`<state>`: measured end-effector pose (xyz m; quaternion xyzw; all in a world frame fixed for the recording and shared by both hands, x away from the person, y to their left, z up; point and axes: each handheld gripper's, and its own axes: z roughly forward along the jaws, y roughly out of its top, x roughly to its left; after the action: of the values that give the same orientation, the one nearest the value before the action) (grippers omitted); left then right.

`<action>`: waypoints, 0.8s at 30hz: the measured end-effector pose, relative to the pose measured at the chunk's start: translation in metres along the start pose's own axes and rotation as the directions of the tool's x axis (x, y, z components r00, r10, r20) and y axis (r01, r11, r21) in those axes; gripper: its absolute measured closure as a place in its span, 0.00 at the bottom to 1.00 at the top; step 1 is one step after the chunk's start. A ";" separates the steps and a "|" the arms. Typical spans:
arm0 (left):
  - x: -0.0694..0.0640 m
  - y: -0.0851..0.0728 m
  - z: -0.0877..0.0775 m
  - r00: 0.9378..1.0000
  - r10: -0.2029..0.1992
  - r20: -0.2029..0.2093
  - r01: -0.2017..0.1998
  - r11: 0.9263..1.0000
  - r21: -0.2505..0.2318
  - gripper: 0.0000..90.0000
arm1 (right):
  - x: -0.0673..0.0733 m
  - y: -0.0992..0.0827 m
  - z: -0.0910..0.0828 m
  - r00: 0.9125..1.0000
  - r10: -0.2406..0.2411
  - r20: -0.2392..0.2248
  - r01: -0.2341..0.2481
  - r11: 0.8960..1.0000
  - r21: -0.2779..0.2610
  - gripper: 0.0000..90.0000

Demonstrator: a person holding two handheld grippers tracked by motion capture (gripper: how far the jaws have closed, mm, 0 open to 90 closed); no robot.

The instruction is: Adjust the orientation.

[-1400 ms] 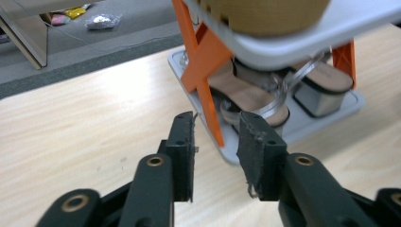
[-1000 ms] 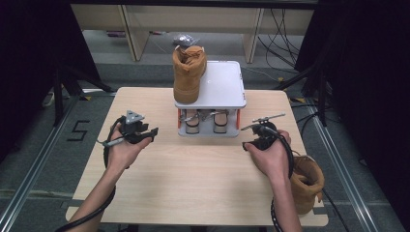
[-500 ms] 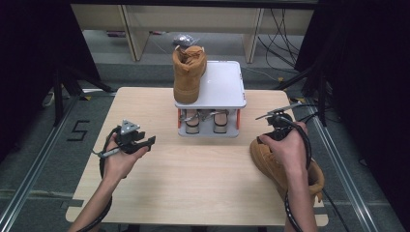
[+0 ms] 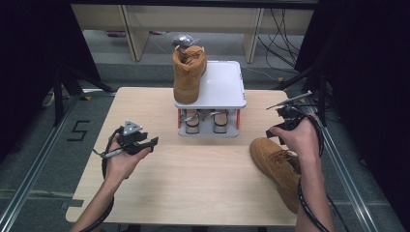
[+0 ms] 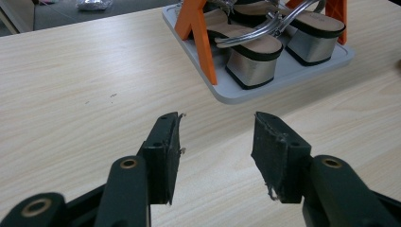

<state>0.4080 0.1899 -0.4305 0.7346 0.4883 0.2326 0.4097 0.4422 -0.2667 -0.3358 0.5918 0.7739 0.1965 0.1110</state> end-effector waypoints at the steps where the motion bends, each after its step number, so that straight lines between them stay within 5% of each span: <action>1: 0.001 0.000 0.000 1.000 0.006 -0.003 -0.006 1.000 0.007 0.57 | -0.001 0.001 0.001 1.000 -0.007 0.003 0.007 1.000 0.017 0.58; 3: 0.002 -0.001 0.000 1.000 0.001 -0.002 -0.001 1.000 0.007 0.57 | 0.003 0.003 -0.001 0.998 0.066 -0.001 -0.066 0.996 0.052 0.58; 4: 0.003 -0.001 0.000 1.000 0.002 -0.002 -0.002 1.000 0.007 0.57 | 0.000 0.003 -0.001 1.000 0.030 0.006 -0.030 0.998 0.053 0.58; 8: 0.002 -0.002 0.000 1.000 -0.006 0.003 0.006 1.000 0.003 0.57 | -0.002 0.002 -0.004 0.999 0.032 -0.002 -0.032 0.998 0.048 0.58; 9: 0.002 -0.002 0.000 1.000 -0.004 0.004 0.004 1.000 0.002 0.56 | 0.001 0.000 -0.008 0.997 0.079 -0.004 -0.079 0.995 0.063 0.58; 12: 0.001 -0.002 0.000 1.000 -0.003 0.004 0.003 1.000 -0.001 0.56 | -0.004 -0.005 -0.011 1.000 0.027 0.003 -0.028 0.998 0.057 0.59; 24: -0.005 -0.004 -0.001 1.000 0.001 0.020 -0.001 1.000 -0.002 0.56 | -0.020 -0.026 -0.016 0.998 0.038 0.044 -0.043 0.993 0.113 0.59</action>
<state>0.4035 0.1861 -0.4329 0.7365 0.4838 0.2261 0.4153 0.4189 -0.2945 -0.3341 0.6166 0.7692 0.1417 0.0893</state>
